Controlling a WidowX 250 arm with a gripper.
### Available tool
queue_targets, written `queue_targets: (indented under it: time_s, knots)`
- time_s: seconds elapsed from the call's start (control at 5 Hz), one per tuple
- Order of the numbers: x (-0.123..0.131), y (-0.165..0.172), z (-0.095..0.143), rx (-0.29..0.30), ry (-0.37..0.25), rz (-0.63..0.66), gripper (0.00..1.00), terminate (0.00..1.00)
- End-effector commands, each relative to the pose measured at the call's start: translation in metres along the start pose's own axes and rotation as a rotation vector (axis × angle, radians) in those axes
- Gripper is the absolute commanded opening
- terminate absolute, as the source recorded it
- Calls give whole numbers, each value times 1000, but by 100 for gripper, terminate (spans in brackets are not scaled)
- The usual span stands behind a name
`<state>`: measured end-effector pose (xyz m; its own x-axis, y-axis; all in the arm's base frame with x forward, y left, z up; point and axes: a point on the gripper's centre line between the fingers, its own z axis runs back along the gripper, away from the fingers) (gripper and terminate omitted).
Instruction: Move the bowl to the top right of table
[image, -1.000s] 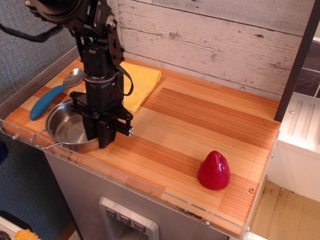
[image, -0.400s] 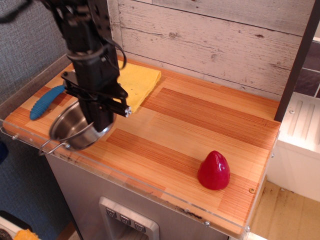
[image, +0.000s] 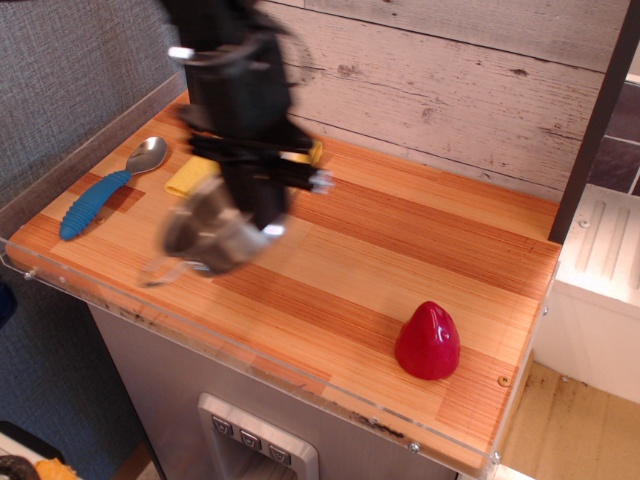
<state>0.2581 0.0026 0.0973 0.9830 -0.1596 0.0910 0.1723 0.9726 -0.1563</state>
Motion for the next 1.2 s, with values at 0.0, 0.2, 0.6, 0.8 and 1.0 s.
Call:
queue_targets:
  time_s: [0.0,0.2,0.6,0.8,1.0]
  knots:
    - [69,-39,-18,-12,-67,-75,0,0]
    - [94,-51,-35,-23,-56,-85,0,0]
    - [111,-55,-54,-20,-25,-108,0,0]
    - [105,-56,-57,-2,-9,-144,100,0]
    - [100,-63,-50,-23,-10,-203,100,0]
